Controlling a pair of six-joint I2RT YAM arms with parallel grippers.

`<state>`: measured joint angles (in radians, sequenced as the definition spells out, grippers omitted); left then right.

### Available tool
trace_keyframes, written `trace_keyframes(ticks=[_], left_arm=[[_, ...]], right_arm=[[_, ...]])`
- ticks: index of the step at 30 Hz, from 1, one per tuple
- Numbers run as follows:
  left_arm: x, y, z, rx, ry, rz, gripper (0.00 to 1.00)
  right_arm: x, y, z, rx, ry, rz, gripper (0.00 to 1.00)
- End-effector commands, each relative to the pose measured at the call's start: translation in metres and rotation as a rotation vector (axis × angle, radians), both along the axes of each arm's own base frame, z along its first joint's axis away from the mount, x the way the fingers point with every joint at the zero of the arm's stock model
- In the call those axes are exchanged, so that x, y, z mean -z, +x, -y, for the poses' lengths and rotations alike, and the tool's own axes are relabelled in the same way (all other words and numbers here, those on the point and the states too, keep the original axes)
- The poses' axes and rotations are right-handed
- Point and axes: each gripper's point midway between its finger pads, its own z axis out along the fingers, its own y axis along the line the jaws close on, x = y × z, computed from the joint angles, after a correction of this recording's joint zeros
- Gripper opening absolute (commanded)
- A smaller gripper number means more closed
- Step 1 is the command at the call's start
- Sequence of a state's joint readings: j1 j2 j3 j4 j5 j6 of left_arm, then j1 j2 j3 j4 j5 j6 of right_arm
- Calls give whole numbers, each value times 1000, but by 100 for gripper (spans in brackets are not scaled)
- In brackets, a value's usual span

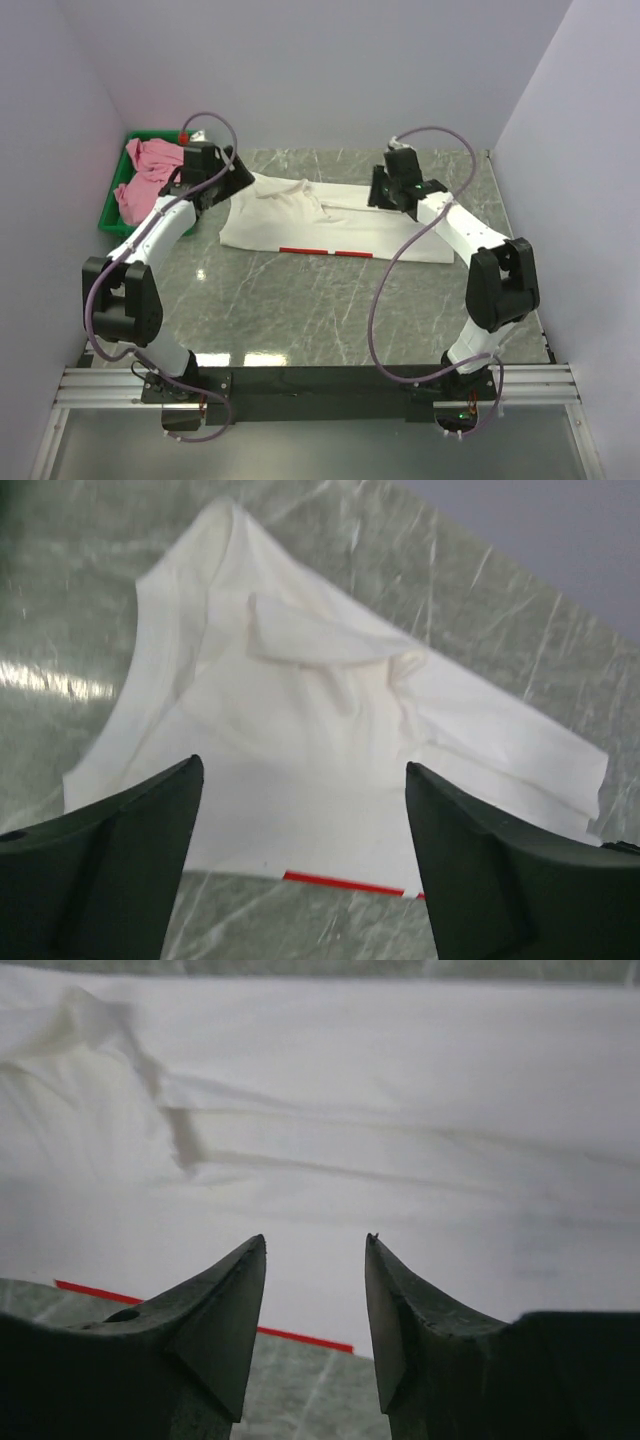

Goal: Fold and stack the t-shirts
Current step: Fold the tshirt

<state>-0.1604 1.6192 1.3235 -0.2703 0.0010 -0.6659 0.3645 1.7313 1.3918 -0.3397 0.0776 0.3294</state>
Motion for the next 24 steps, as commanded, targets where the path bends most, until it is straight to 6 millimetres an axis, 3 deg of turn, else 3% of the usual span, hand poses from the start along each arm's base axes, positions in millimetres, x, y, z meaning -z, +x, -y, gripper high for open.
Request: trace_keyframes(ticks=[1, 5, 7, 14, 20, 24], left_arm=[[63, -33, 2, 21, 44, -167, 82], [86, -37, 9, 28, 80, -233, 65], [101, -38, 9, 15, 82, -279, 61], [147, -56, -6, -60, 106, -433, 49], [184, -102, -21, -119, 73, -563, 43], [202, -155, -40, -189, 38, -626, 39]], right_arm=[[44, -35, 40, 140, 39, -177, 50], [68, -52, 78, 253, 63, -258, 48], [80, -59, 96, 306, 78, -294, 48], [123, -88, 129, 416, 98, -432, 48], [149, -128, 133, 448, 150, -552, 48], [158, -156, 128, 444, 192, -589, 48]])
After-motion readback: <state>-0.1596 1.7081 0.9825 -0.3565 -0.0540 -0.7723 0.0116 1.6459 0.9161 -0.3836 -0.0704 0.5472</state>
